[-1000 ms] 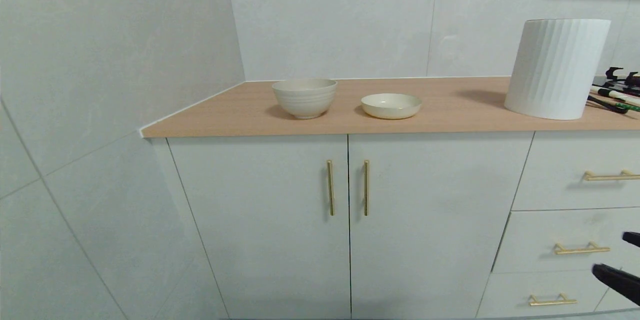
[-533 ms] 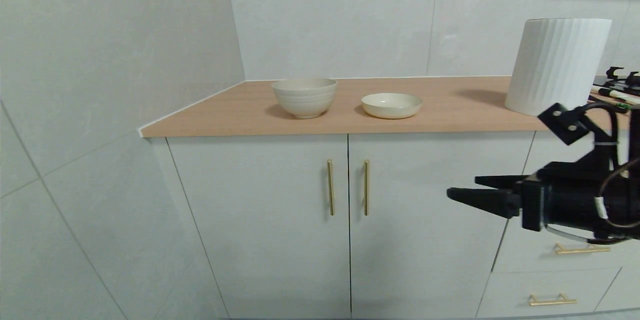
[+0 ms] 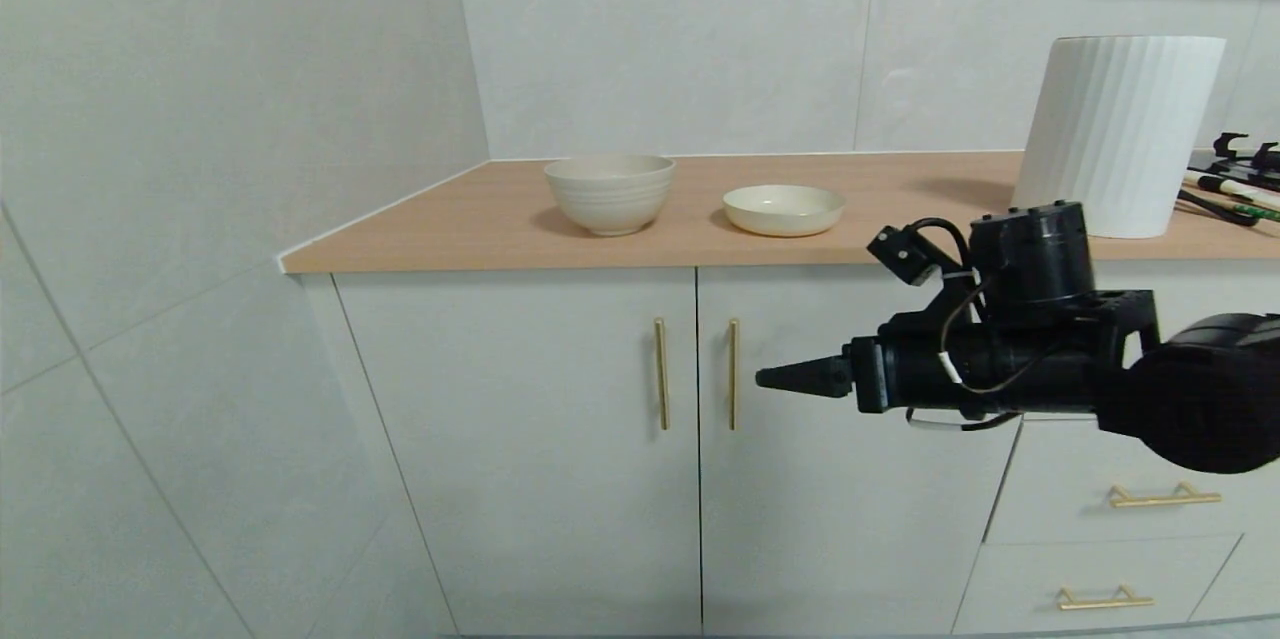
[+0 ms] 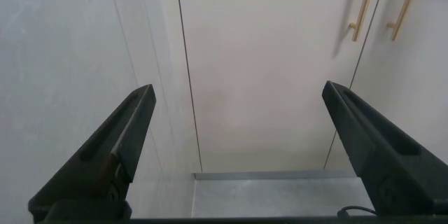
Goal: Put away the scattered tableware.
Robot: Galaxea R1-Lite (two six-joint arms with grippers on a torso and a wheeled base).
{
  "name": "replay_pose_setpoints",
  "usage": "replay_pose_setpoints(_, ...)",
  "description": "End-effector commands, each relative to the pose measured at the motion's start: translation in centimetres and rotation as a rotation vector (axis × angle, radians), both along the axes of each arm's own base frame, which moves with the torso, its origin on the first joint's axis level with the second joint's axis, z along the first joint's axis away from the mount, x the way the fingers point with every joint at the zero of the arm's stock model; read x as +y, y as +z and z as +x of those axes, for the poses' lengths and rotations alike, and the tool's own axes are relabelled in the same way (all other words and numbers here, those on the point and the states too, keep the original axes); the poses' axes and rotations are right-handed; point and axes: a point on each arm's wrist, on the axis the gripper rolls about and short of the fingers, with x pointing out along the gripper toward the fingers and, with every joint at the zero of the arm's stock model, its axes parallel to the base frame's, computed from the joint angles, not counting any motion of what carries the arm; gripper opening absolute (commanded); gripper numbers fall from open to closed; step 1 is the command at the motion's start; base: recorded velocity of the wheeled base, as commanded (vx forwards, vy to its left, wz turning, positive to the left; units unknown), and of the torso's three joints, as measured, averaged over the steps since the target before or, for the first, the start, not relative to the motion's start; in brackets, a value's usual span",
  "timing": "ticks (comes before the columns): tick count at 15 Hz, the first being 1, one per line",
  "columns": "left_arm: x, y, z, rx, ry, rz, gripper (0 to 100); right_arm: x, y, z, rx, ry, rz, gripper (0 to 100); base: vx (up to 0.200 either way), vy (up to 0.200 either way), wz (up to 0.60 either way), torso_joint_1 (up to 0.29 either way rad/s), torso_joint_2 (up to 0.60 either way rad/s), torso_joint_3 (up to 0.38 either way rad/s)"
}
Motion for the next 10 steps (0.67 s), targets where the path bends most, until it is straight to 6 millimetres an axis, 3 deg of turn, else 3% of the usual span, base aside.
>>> replay_pose_setpoints(1, 0.0, 0.0, 0.0, 0.000, 0.000, 0.000, 100, 1.8, -2.9, 3.1, 0.057, 0.000, -0.013, 100, 0.000, 0.000, 0.00, 0.000, 0.00, 0.000)
replay_pose_setpoints(5, 0.0, 0.0, 0.0, 0.000, 0.000, 0.000, 100, 3.4, -6.0, 5.9, 0.017, -0.029, 0.044, 100, 0.000, 0.000, 0.00, 0.000, 0.00, 0.000)
replay_pose_setpoints(10, 0.0, 0.0, 0.0, 0.000, 0.000, 0.000, 100, 4.2, -7.1, 6.5, -0.026, -0.081, 0.055, 100, 0.000, 0.000, 0.00, 0.000, 0.00, 0.000)
